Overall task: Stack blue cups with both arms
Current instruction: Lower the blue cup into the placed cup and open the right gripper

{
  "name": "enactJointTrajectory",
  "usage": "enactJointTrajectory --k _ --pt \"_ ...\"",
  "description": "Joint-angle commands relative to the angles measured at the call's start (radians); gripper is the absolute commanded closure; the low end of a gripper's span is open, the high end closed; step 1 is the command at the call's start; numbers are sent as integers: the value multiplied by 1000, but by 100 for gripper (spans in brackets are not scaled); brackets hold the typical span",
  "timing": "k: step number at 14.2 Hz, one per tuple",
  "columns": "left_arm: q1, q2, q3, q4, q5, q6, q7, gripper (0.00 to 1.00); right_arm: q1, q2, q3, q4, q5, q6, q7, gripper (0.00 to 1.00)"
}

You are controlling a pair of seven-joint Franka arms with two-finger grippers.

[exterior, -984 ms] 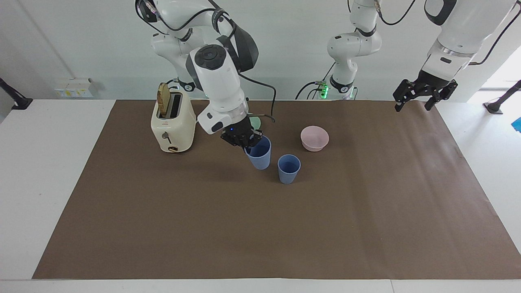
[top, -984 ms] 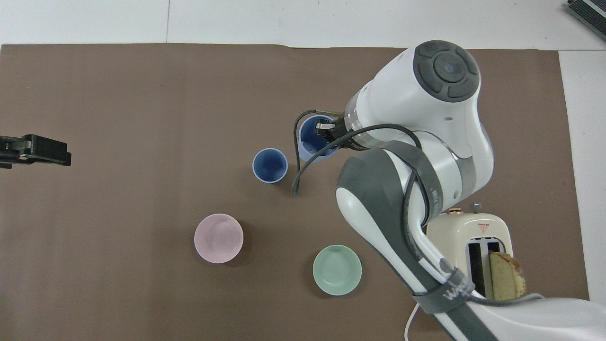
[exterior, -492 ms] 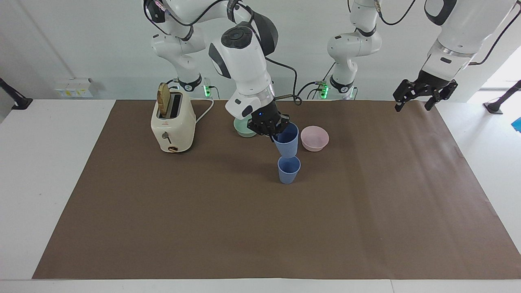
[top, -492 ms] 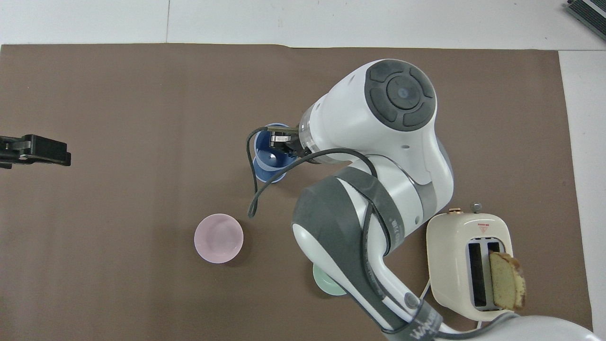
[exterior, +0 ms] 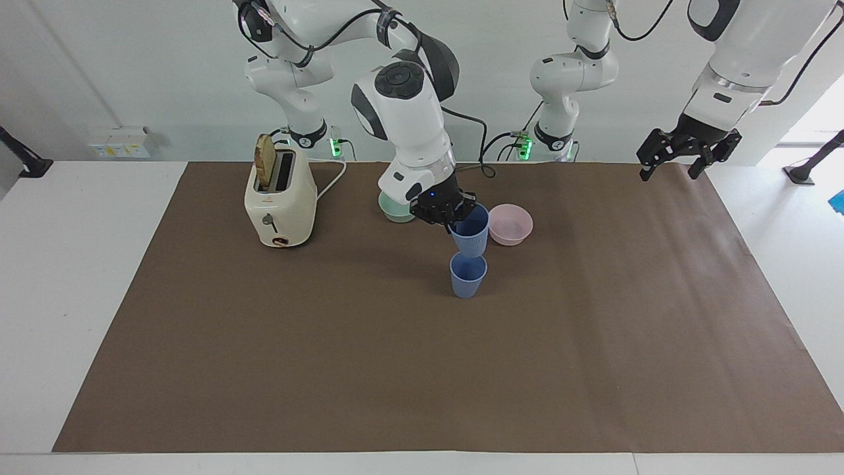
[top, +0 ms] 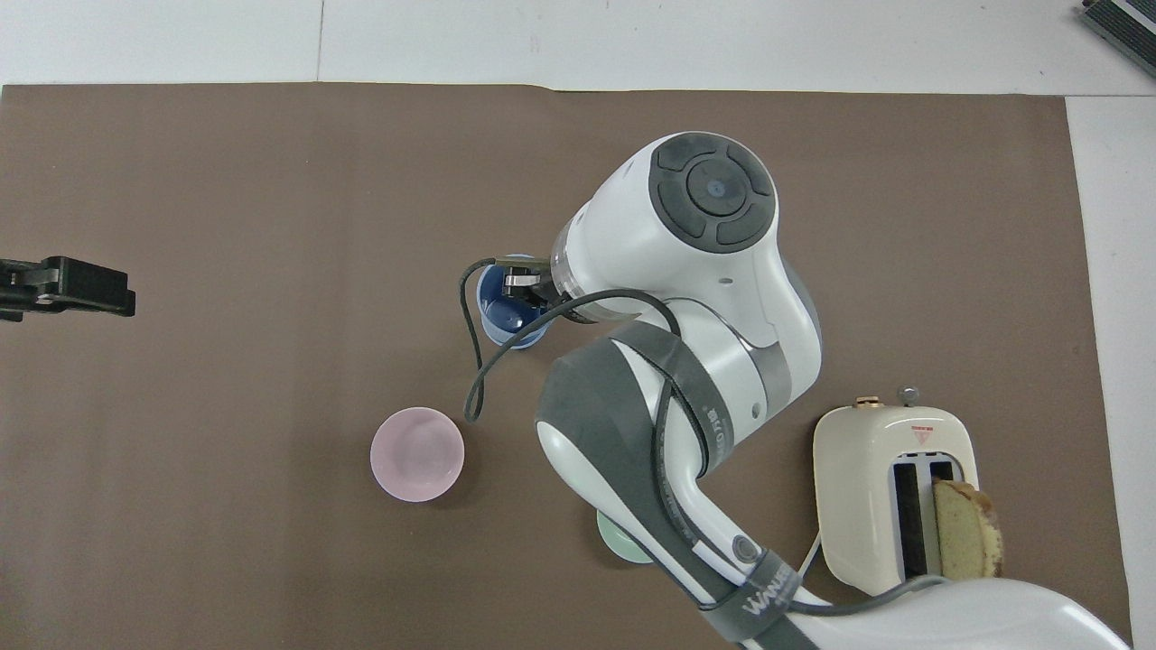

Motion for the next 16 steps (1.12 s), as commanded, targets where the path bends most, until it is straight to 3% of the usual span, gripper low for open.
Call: enactJointTrajectory --k 1,16 --pt "19 -13 -11 -3 -8 -9 -7 0 -7 17 6 -35 6 63 0 100" --pt "19 -13 -9 -3 -8 -9 -7 0 -22 75 4 -83 -15 127 -23 100"
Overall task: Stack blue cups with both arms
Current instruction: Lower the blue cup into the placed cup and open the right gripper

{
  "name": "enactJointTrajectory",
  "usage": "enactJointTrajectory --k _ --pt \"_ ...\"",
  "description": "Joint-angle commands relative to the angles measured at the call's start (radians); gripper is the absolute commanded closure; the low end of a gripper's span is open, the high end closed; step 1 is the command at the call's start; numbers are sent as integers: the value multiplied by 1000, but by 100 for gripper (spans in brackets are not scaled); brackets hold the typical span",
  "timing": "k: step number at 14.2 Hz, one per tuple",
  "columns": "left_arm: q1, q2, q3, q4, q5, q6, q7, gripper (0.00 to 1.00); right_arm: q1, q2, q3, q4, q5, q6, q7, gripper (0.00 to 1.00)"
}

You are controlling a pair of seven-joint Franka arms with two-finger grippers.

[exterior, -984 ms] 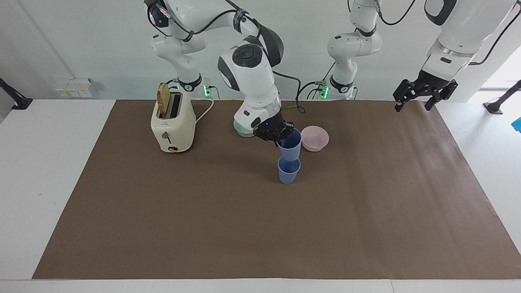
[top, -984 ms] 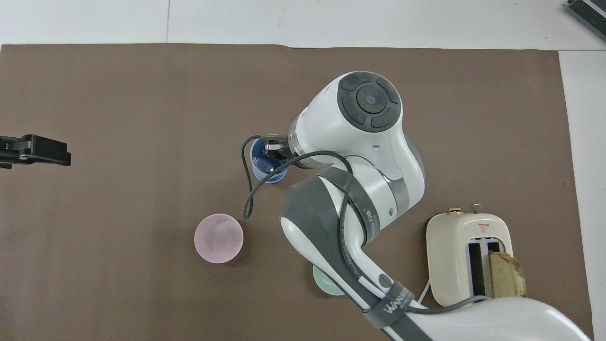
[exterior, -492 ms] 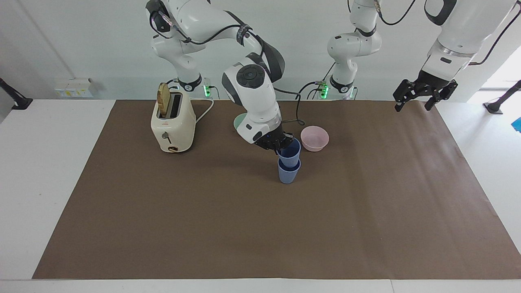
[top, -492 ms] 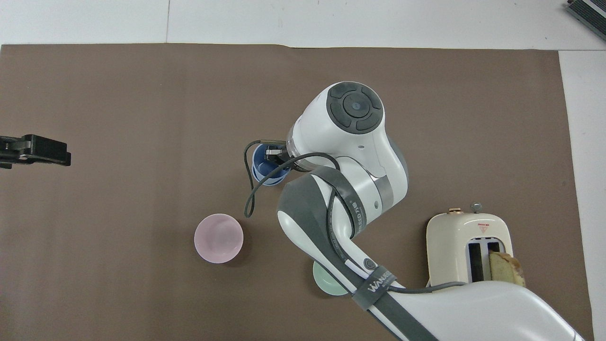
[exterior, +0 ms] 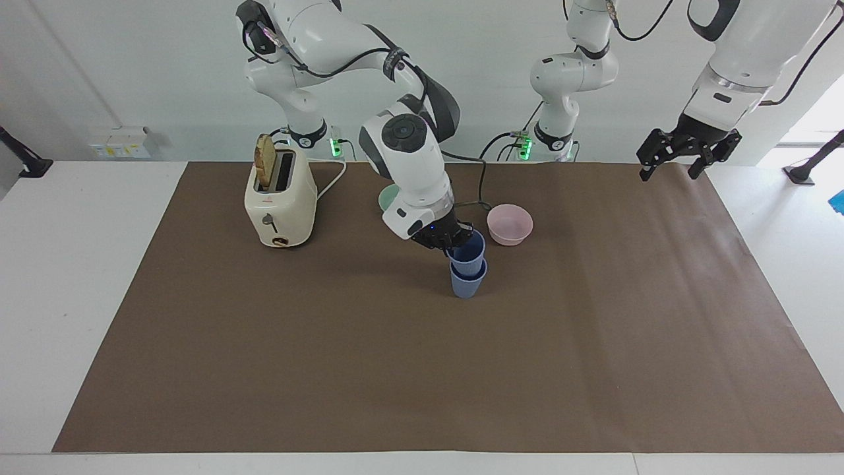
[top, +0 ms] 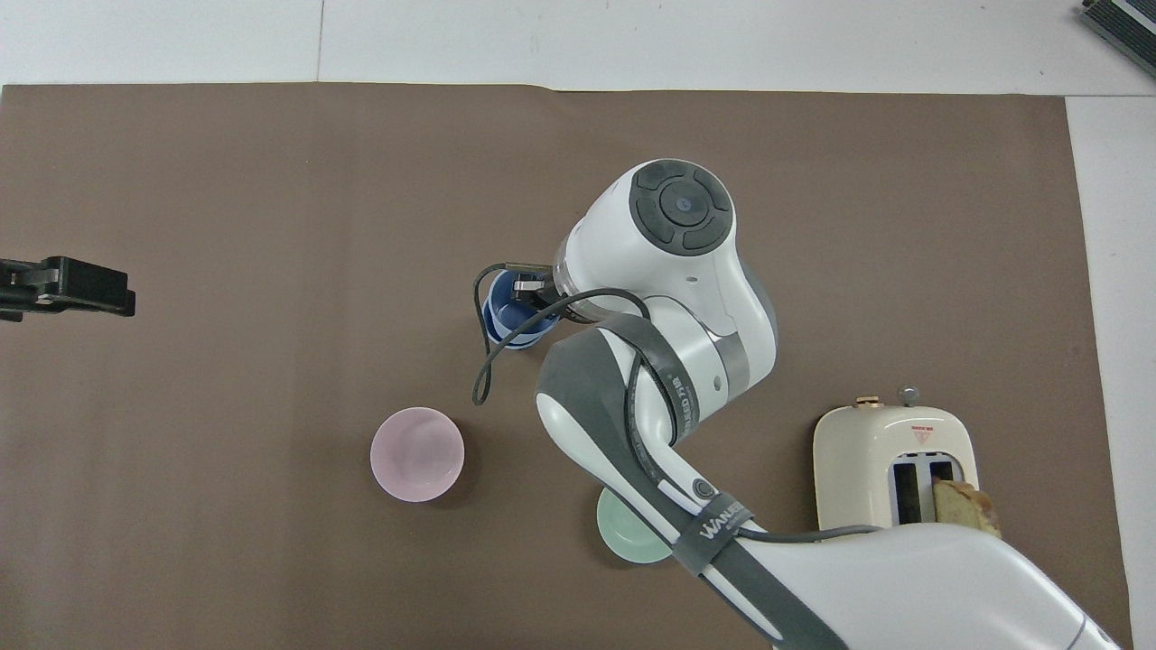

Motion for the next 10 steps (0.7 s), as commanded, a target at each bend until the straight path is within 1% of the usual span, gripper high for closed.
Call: enactJointTrajectory --k 1,3,6,9,10 --pt "19 -13 -9 -3 -10 -9 -7 0 -13 14 9 -12 -13 23 -20 100" --pt "19 -13 -11 -3 -8 -9 -7 0 -15 30 9 -12 -35 24 -20 100" --pt "19 -13 -11 -3 -10 -9 -7 0 -12 45 9 -33 -35 89 -20 100" --pt "19 -13 -9 -3 -10 -9 -7 0 -9 47 11 -32 -35 93 -18 100" --pt "19 -13 -11 -3 -10 -9 -7 0 -9 47 11 -32 -33 92 -17 68"
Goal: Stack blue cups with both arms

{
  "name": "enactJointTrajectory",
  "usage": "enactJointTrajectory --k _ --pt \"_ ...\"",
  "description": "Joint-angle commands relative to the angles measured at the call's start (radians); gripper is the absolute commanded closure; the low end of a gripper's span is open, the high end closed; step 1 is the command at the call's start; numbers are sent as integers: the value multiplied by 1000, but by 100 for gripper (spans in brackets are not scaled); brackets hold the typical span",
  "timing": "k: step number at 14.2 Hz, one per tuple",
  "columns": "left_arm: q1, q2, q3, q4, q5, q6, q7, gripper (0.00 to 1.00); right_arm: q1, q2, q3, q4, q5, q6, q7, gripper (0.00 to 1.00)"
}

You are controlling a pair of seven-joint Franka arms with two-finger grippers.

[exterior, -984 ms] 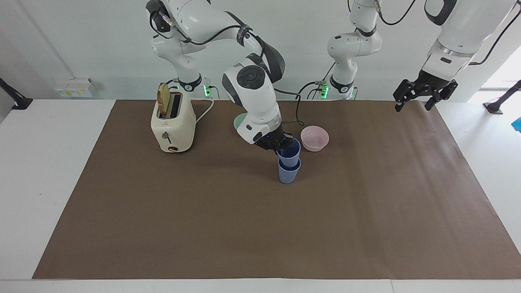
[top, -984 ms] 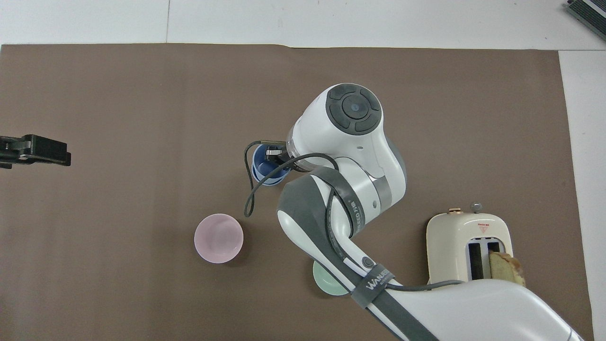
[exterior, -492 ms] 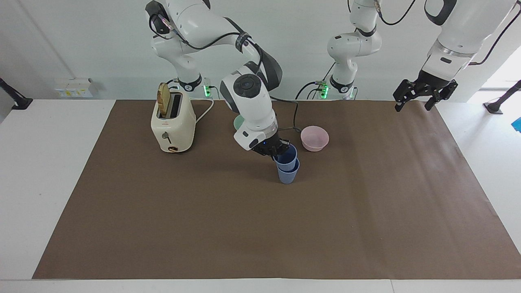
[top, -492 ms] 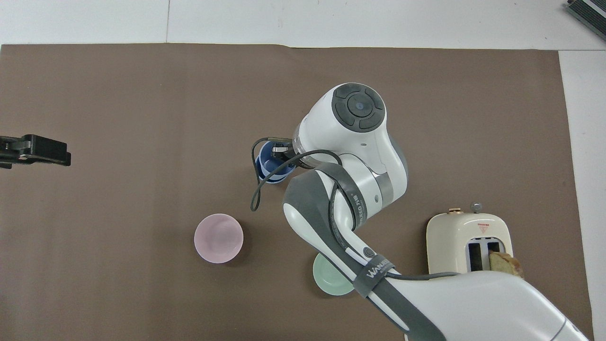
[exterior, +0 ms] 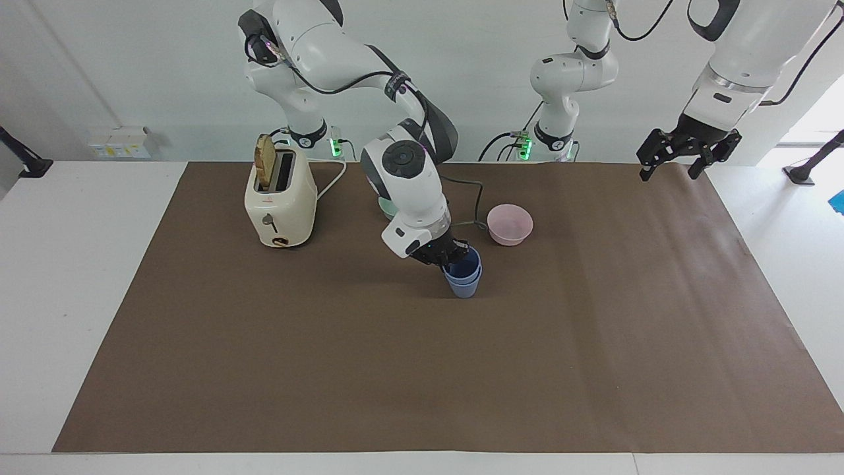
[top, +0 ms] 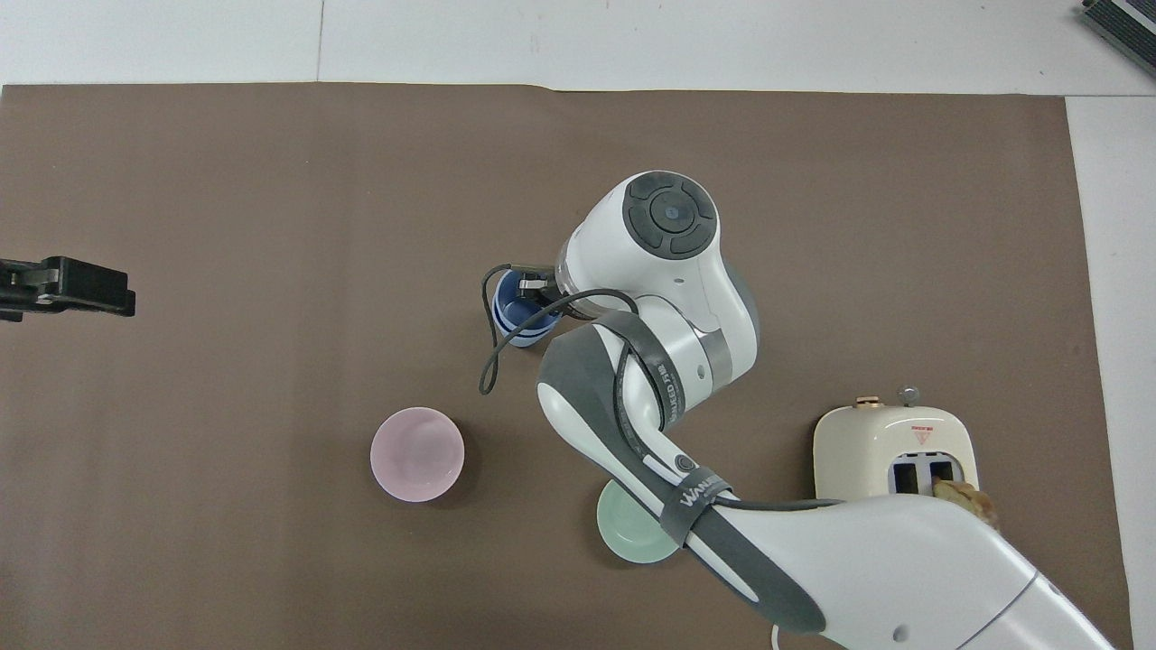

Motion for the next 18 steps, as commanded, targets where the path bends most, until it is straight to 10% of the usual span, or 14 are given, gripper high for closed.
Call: enactJointTrajectory --k 1,5,12,18 --pt "19 -13 -9 -3 -10 -9 -7 0 -11 -7 11 -14 -11 17 -14 37" --pt "19 -13 -11 -3 -10 -9 -7 0 -5 -7 10 -14 -23 19 -17 0" --pt "19 -13 -9 -3 -10 -9 -7 0 -8 -19 11 13 -52 -16 -12 0" --pt "19 -13 -11 -3 -8 -9 -7 0 -138 -146 11 83 -34 -312 -44 0"
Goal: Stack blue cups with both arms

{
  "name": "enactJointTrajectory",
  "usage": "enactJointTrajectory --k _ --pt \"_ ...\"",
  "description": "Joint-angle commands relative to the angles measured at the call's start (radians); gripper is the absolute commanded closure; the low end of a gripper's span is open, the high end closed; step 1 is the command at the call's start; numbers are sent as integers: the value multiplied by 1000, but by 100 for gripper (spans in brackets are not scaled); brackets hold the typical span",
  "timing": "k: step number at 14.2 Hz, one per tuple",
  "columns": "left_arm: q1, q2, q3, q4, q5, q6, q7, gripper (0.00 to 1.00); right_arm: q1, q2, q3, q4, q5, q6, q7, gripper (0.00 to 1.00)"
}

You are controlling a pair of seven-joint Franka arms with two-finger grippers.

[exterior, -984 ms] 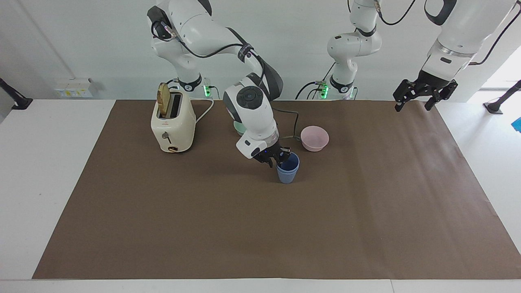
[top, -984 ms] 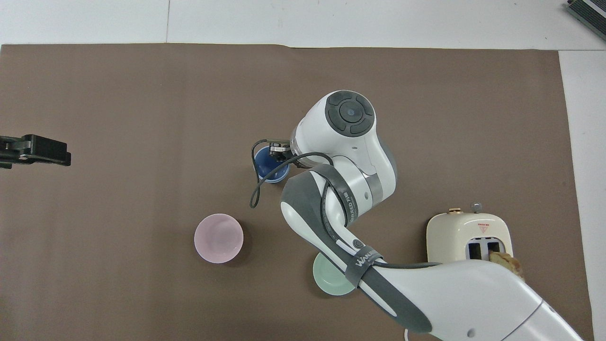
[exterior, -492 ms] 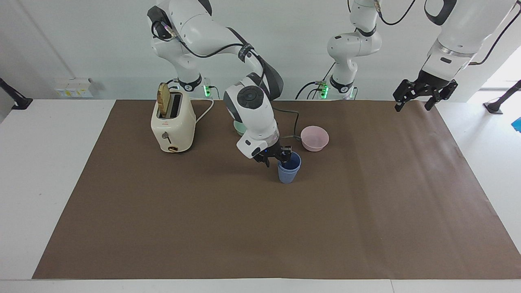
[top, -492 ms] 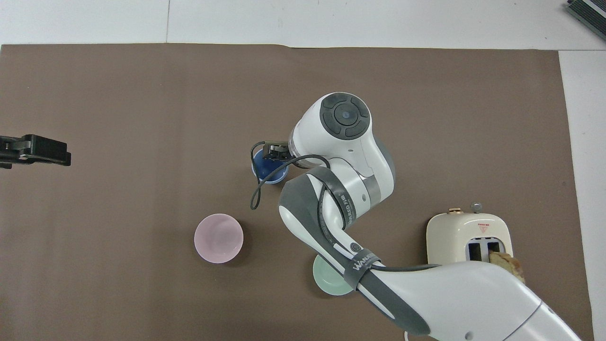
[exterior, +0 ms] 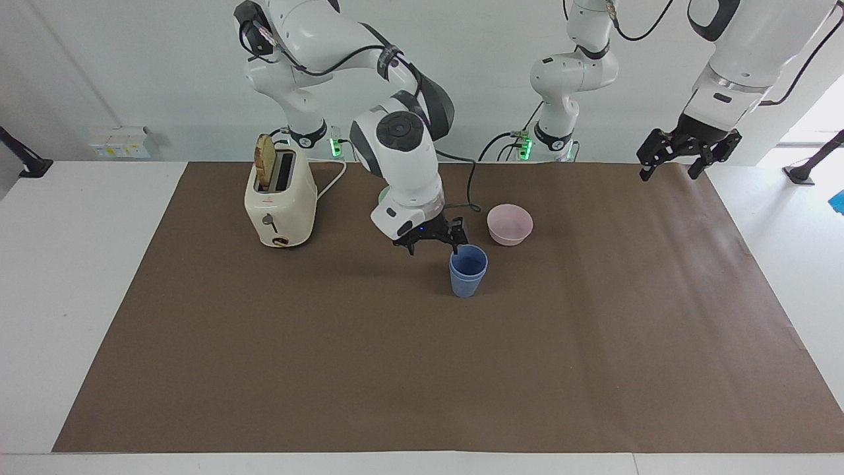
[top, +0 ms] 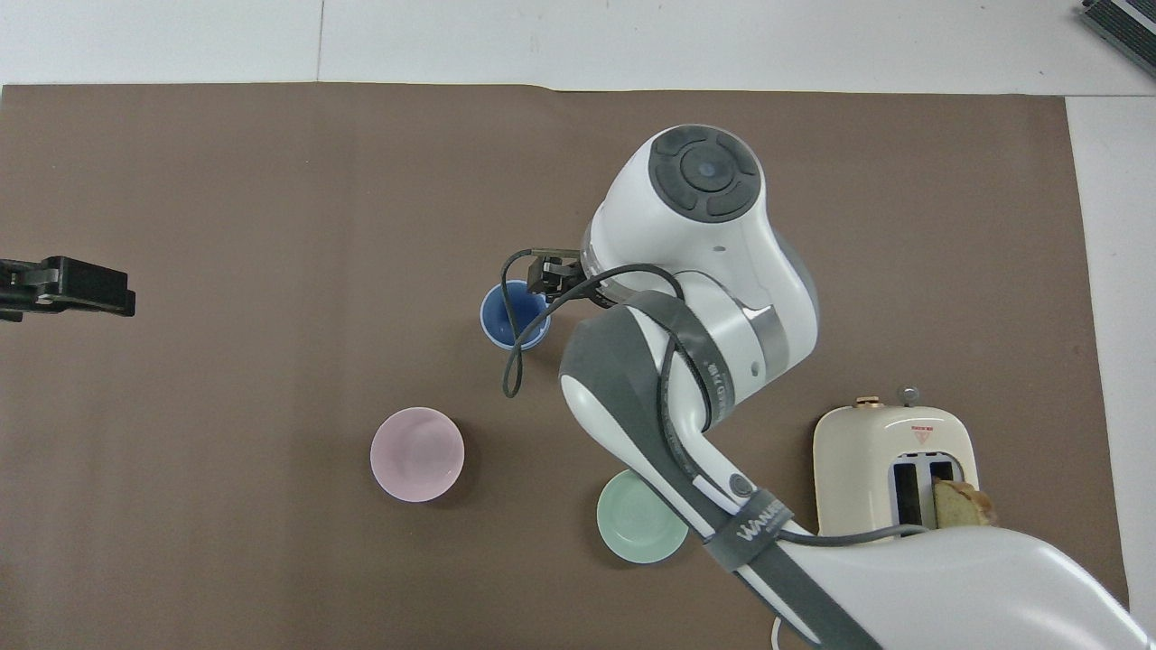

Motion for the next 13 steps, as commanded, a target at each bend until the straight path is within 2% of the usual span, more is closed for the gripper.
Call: enactJointTrajectory --k 1,3,8,11,13 --pt "19 -13 -9 -3 -8 -9 -7 0 -129 -72 19 -6 5 -116 -84 0" --pt "19 -13 -9 -3 -10 -9 -7 0 -172 -112 9 -6 -9 -179 -143 0" --pt "19 -13 -9 -3 -8 -9 -7 0 -378 -189 6 -4 -22 -301 -374 0" --pt "19 -12 -11 -3 -8 -9 -7 0 -418 -201 -2 42 -122 -372 -486 0" --pt "19 -13 -11 -3 -10 -9 -7 0 -456 -215 -1 42 -128 -387 -526 0"
